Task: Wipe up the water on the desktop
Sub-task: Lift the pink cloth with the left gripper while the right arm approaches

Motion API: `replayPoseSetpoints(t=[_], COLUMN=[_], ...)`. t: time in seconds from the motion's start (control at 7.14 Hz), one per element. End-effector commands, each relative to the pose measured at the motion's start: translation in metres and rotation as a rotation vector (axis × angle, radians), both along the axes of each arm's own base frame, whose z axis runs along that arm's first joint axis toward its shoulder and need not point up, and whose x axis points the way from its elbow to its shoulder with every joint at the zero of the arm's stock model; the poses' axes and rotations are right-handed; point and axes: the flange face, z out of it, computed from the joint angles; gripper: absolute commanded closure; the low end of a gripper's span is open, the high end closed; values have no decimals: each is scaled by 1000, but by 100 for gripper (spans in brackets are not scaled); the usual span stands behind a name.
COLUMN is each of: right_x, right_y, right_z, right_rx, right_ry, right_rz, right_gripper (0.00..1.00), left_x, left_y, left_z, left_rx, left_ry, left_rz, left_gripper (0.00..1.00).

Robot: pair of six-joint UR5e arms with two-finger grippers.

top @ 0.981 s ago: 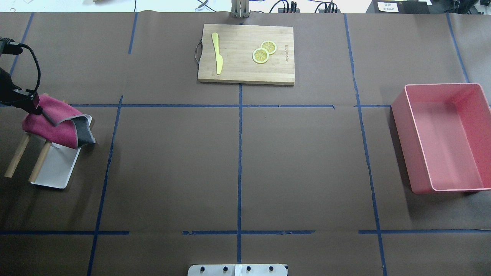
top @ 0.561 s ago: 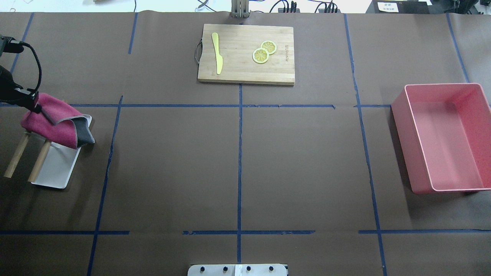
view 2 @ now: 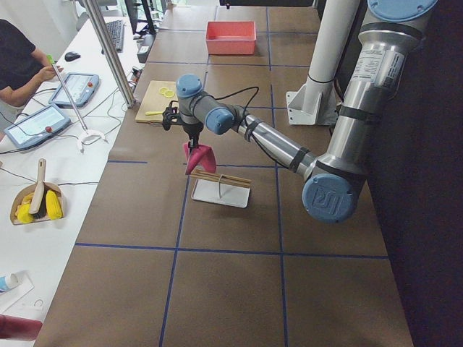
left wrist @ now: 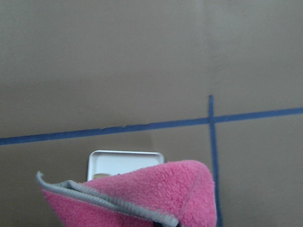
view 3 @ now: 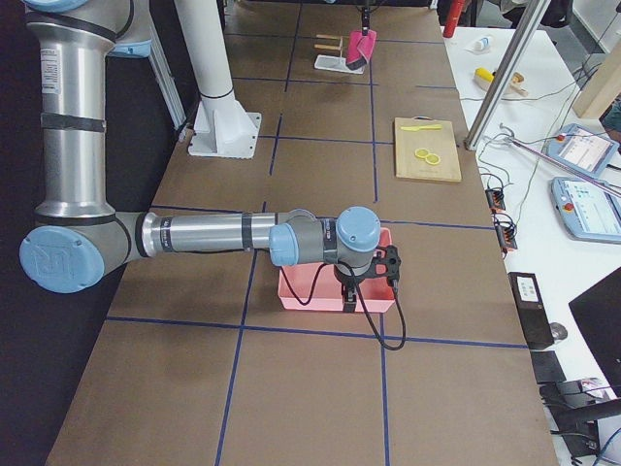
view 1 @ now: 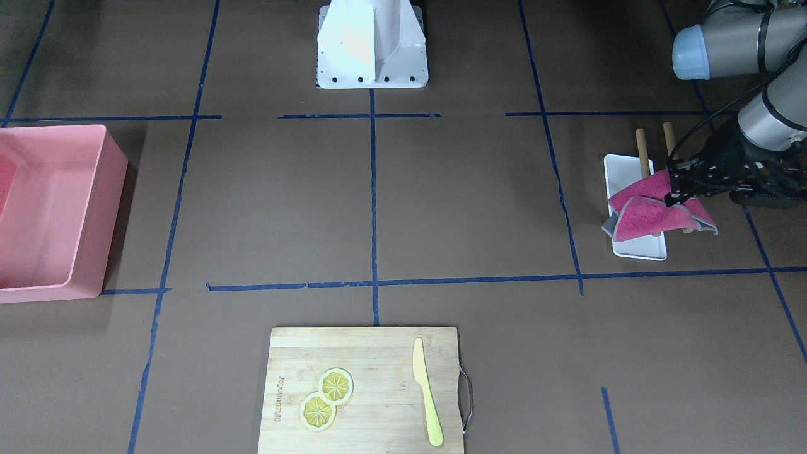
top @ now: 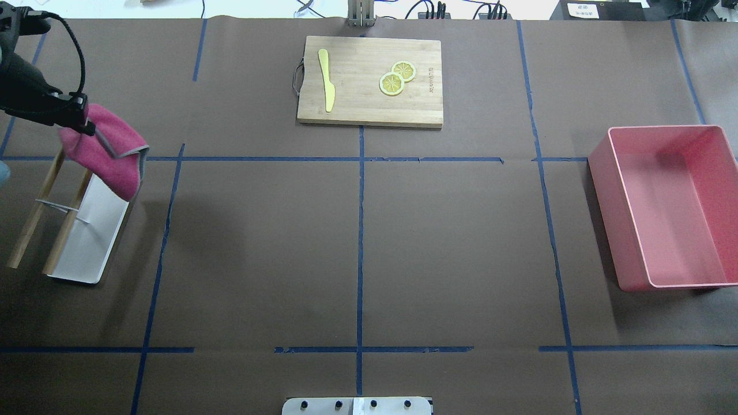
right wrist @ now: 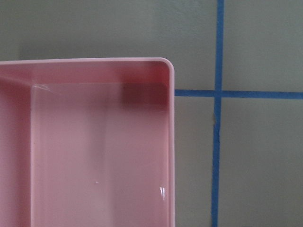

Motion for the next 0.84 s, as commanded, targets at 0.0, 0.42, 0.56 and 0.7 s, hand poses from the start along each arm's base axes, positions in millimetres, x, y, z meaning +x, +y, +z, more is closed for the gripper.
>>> replayPoseSetpoints(t=[0.0, 0.42, 0.56, 0.7], right_x=[-43, -142, -181, -209], right_y=[-2, 17, 32, 44], right_z=[-38, -112, -149, -173], right_rx=[82, 128, 180, 190], right_ry=[-111, -274, -270, -283], right_rz=[40, 33, 32, 24], right_gripper=[0, 0, 0, 0], left_x=[80, 198, 221, 242], left_y=[11, 51, 44, 38], left_z=[-88, -188, -212, -224], left_rx=[-101, -200, -258, -299], left_ry=[94, 156, 169, 168], left_rz=[-30, -64, -85, -98], left_gripper=[100, 100, 100, 100])
